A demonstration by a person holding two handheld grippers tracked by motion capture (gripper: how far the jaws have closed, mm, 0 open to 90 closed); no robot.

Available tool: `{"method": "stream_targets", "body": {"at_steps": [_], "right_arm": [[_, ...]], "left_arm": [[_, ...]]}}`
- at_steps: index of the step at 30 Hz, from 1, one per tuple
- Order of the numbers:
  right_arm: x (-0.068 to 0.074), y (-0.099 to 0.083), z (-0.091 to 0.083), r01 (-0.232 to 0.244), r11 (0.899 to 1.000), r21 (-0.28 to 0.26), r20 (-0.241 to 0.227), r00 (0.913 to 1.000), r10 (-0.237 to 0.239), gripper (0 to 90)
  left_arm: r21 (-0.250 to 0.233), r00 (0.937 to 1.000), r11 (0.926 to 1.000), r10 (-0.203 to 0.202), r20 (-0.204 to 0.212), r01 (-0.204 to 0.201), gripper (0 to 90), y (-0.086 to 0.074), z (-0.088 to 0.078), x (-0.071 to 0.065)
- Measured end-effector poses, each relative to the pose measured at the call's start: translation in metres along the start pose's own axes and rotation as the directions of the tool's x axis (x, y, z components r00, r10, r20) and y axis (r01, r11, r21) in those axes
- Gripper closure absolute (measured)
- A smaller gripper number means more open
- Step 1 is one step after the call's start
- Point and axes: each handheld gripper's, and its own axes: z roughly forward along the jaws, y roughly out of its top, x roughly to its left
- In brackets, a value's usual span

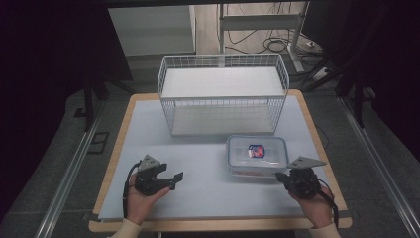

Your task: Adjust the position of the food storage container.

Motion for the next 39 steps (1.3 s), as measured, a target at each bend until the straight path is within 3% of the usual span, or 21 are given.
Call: {"method": "stream_targets", "body": {"at_steps": [1, 2, 3, 4, 7, 8, 12, 15, 20, 30, 34, 39], "right_arm": [[-0.009, 0.004, -0.008, -0.010, 1.000, -0.021, 0.031, 0.9995, 0.011, 89.4], [-0.009, 0.004, -0.008, -0.010, 1.000, -0.021, 0.031, 0.9995, 0.011, 89.4], [-0.023, 0.010, -0.014, -0.030, 0.998, -0.047, 0.073, 0.9968, 0.033, 89.4], [-0.023, 0.010, -0.014, -0.030, 0.998, -0.047, 0.073, 0.9968, 0.033, 89.4], [-0.047, 0.022, -0.013, -0.068, 0.996, -0.053, 0.105, 0.9918, 0.073, 89.4], [-0.047, 0.022, -0.013, -0.068, 0.996, -0.053, 0.105, 0.9918, 0.073, 89.4], [-0.069, 0.032, 0.010, -0.087, 0.996, -0.006, 0.121, 0.9888, 0.087, 89.5], [-0.076, 0.039, 0.025, -0.086, 0.996, 0.031, 0.124, 0.9890, 0.081, 89.4], [-0.079, 0.043, 0.040, -0.056, 0.995, 0.083, 0.147, 0.9882, 0.043, 89.5], [-0.079, 0.046, 0.045, -0.033, 0.995, 0.094, 0.145, 0.9892, 0.019, 89.5], [-0.067, 0.052, 0.049, -0.006, 0.997, 0.079, 0.103, 0.9947, -0.002, 89.6], [-0.053, 0.059, 0.053, 0.016, 0.998, 0.067, 0.092, 0.9955, -0.022, 89.6]], "left_arm": [[0.000, 1.0000, 1.0000, -0.001, -0.001, 0.001, 24.5, 0.000, 0.001, 0.000], [0.002, 1.0000, 1.0000, 0.000, -0.002, 0.000, 24.5, 0.000, 0.001, 0.001], [0.006, 1.0000, 1.0000, 0.003, -0.003, -0.003, 24.5, 0.000, 0.002, 0.000], [0.006, 1.0000, 1.0000, 0.003, -0.003, -0.003, 24.5, 0.000, 0.002, 0.000], [0.005, 1.0000, 1.0000, 0.003, -0.006, -0.003, 24.5, 0.000, 0.002, 0.000], [0.005, 1.0000, 1.0000, 0.003, -0.006, -0.003, 24.5, 0.000, 0.002, 0.000], [0.011, 0.9999, 0.9999, 0.012, -0.010, -0.012, 24.5, 0.000, 0.003, 0.001], [0.011, 0.9998, 0.9999, 0.012, -0.016, -0.012, 24.5, 0.000, 0.003, 0.002], [0.016, 0.9996, 0.9997, 0.018, -0.024, -0.018, 24.6, 0.001, 0.004, 0.004], [0.032, 0.9992, 0.9990, 0.031, -0.024, -0.030, 24.5, 0.001, 0.009, 0.004], [0.031, 0.9993, 0.9991, 0.028, -0.025, -0.028, 24.5, 0.001, 0.008, 0.004], [0.031, 0.9993, 0.9992, 0.027, -0.026, -0.027, 24.5, 0.001, 0.008, 0.005]]}}
